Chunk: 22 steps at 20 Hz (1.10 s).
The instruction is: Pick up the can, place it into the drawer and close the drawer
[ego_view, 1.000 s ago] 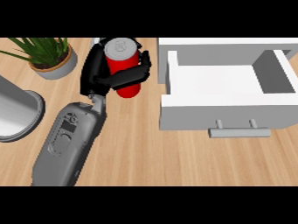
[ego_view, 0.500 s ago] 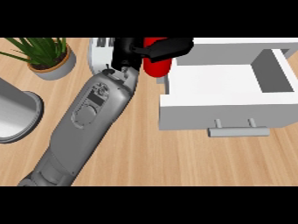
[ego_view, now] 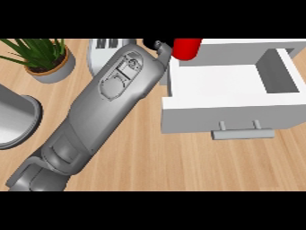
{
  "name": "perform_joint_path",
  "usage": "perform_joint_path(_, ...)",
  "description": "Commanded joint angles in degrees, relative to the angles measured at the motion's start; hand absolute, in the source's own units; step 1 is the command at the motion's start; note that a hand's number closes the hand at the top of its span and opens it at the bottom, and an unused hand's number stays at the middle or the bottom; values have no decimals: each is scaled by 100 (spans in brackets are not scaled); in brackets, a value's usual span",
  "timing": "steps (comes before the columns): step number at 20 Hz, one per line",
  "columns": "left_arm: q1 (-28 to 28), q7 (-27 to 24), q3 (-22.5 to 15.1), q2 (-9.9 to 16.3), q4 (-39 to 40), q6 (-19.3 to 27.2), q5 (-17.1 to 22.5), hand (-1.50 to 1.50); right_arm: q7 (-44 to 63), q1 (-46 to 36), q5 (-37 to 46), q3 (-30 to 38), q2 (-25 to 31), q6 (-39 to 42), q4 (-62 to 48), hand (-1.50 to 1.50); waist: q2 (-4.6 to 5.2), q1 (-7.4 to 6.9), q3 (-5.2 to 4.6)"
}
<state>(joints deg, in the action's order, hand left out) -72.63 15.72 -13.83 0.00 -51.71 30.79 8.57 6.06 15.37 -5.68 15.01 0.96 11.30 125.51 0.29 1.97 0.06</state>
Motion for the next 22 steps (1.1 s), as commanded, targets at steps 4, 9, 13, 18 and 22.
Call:
perform_joint_path(4, -818, -425, 145, 0, 1231, -97, 376, 150, 313, -117, -138, 86, 135, -60, 135, -150, 11, 18, -1)
perform_joint_path(9, -839, -803, -747, 0, 1541, 310, 1055, 150, 12, -266, 23, -42, 172, 82, -204, -150, 36, 159, 5)
perform_joint_path(13, -1278, -763, -643, 0, 2187, 151, 1034, 150, 143, 38, -187, -20, 89, 146, 117, -150, 34, 169, 4)
perform_joint_path(18, -1406, -876, -941, 0, 2466, 301, 1480, 150, 324, -456, -10, 12, 184, -81, -57, -150, 62, 245, 7)
perform_joint_path(22, -1390, -1015, -1309, 0, 2513, 566, 1689, 150, 182, -662, -150, 130, 293, 15, -390, -150, 82, 340, 11)
